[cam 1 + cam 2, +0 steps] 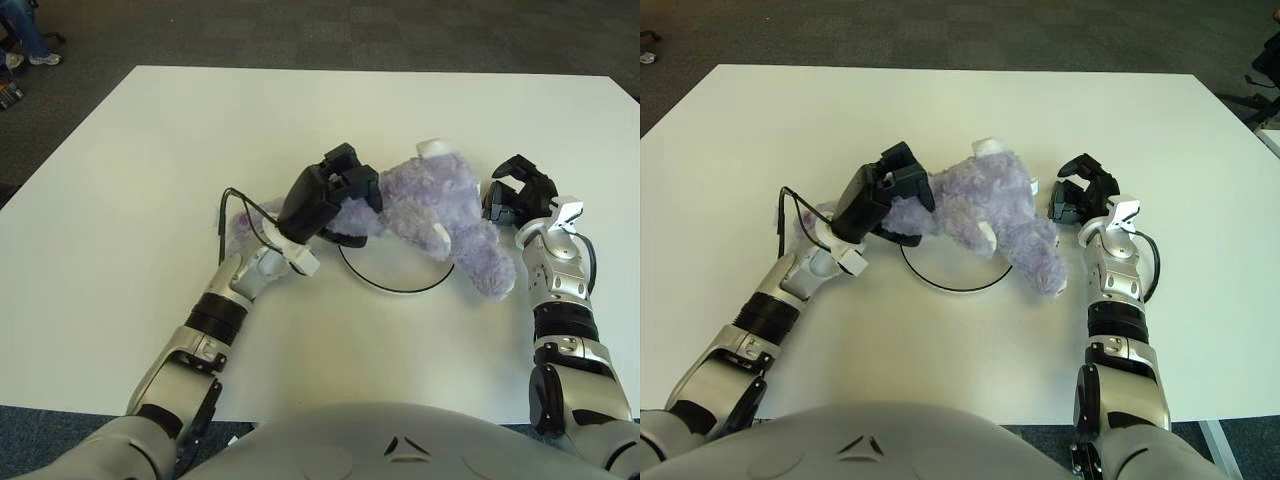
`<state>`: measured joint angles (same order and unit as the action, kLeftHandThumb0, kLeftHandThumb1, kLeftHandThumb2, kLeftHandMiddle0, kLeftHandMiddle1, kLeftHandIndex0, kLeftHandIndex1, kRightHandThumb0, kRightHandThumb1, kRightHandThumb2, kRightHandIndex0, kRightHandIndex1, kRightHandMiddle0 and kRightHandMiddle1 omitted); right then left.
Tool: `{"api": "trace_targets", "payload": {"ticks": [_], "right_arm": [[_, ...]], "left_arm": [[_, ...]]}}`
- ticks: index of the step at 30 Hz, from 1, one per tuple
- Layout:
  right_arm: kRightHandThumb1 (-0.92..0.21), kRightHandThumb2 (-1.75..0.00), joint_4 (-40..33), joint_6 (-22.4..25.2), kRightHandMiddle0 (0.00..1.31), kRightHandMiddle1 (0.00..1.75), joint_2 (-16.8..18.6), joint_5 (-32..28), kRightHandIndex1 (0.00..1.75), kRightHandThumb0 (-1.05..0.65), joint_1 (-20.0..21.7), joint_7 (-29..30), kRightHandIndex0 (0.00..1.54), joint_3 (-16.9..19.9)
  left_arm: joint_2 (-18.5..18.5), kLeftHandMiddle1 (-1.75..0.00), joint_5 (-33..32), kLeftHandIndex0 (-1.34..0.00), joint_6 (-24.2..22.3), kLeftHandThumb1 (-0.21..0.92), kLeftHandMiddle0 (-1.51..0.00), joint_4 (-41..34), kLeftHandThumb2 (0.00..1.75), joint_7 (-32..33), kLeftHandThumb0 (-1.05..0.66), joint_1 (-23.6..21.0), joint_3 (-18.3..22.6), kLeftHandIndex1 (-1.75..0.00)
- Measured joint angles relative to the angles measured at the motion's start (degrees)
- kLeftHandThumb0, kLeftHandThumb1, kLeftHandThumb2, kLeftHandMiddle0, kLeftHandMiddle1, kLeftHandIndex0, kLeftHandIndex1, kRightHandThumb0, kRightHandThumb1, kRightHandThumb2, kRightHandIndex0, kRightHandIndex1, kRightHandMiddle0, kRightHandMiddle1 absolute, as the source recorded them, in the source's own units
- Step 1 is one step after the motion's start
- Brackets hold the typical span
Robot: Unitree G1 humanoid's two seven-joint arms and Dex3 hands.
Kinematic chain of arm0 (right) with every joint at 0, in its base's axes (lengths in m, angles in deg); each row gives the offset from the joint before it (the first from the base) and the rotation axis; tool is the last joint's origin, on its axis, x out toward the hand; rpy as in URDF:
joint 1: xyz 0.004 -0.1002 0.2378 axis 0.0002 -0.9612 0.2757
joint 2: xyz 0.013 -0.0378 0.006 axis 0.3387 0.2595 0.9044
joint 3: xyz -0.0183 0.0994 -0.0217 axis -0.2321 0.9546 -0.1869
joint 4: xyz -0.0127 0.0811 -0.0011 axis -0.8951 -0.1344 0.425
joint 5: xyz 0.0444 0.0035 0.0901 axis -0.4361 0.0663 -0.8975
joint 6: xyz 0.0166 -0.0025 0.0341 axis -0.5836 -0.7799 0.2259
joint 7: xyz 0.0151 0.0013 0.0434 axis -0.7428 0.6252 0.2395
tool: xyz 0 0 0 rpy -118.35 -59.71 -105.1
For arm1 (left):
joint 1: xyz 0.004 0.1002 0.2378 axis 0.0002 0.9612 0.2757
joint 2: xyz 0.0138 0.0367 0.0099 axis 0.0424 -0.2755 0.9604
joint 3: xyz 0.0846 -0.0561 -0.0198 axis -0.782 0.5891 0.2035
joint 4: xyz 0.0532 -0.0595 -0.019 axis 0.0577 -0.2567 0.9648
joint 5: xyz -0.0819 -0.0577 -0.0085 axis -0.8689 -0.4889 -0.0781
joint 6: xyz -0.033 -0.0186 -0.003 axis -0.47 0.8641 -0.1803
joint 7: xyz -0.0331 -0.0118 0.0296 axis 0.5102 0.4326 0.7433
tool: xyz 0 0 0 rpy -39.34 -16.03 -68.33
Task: Put the doll into the plate.
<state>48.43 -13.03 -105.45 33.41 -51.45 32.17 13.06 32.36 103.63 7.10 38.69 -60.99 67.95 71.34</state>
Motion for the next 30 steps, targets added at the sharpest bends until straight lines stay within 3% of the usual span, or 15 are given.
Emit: {"api": "trace_targets", "payload": {"ticks": [30], "right_arm": [[-0.05, -1.62, -0.12, 0.02, 0.58, 1.75, 0.0, 0.04, 1.71, 0.0, -0.05, 0.08, 0.82, -0.07]], "left_arm": [[-0.71, -1.75, 5.44, -0.86, -0.62, 0.21, -0.69, 1.95, 1.44, 3.67, 0.51, -0.45, -1.24, -1.75]]}}
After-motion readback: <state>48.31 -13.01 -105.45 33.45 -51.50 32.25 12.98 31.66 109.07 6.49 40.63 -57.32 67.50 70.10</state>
